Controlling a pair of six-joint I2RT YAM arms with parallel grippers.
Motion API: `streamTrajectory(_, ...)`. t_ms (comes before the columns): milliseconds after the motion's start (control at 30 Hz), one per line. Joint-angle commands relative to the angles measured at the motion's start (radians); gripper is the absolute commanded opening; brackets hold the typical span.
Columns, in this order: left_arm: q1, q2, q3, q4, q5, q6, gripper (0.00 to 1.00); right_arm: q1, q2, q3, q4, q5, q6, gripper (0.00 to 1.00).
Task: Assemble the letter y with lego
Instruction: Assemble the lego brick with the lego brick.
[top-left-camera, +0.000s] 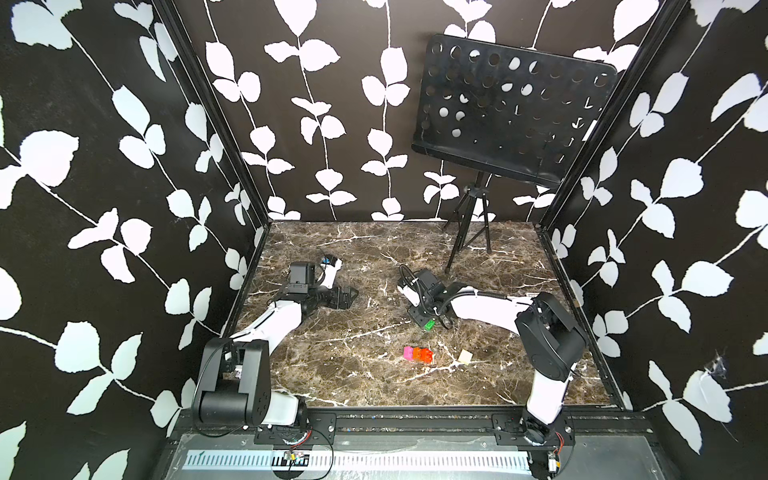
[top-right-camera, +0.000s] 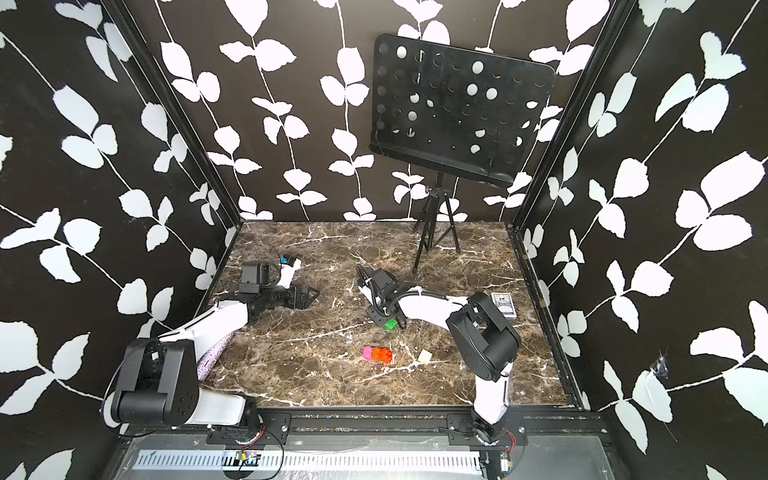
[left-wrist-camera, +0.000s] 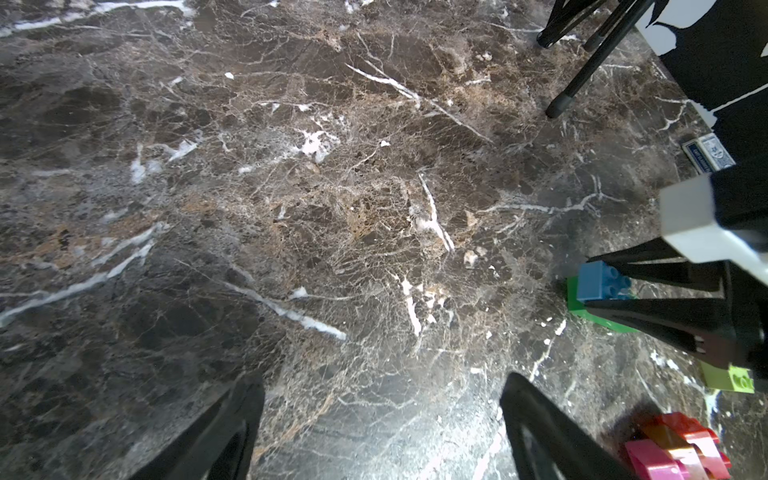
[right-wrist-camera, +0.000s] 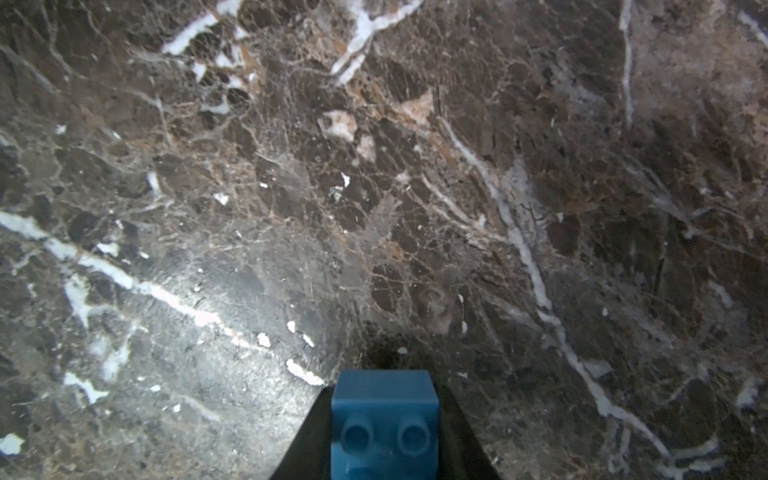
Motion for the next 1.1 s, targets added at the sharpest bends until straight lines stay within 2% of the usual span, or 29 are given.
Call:
streamTrajectory(0,-0.003,-0.037,-0.013,0.011,0.006,0.005,0.91,-0.009,0.095,-0.067,-0.117,-0.048,0.09,0.21)
streamTrajectory(167,-0.004,-0.034,-0.013,0.012,0.007,0.004,0.91,-0.01,0.093,-0.066,-0.12,-0.041,0.166,0.2)
streamTrajectory(333,-0.003,-0.038,-0.014,0.014,0.007,0.004,0.91,0.033,0.126,-0.025,-0.212,0.056,0.028,0.21)
streamTrajectory(467,-0.003,-0.039,-0.013,0.012,0.005,0.006,0.91,0.035,0.114,-0.043,-0.201,-0.007,-0.072,0.21)
streamTrajectory(533,-0.004,-0.037,-0.014,0.012,0.005,0.006,0.91,0.019,0.115,-0.03,-0.209,-0.084,-0.115,0.22)
streamTrajectory(700,-0.004,-0.041,-0.014,0.012,0.006,0.005,0.91,0.009,0.162,0.047,-0.284,-0.072,-0.135,0.21)
streamTrajectory(867,-0.003,-0.04,-0.013,0.01,0.007,0.005,0.91,0.009,0.106,0.036,-0.265,-0.079,-0.147,0.23)
streamTrajectory(1067,-0.003,-0.038,-0.015,0.014,0.007,0.006,0.91,0.006,0.003,0.039,-0.297,-0.115,-0.32,0.28)
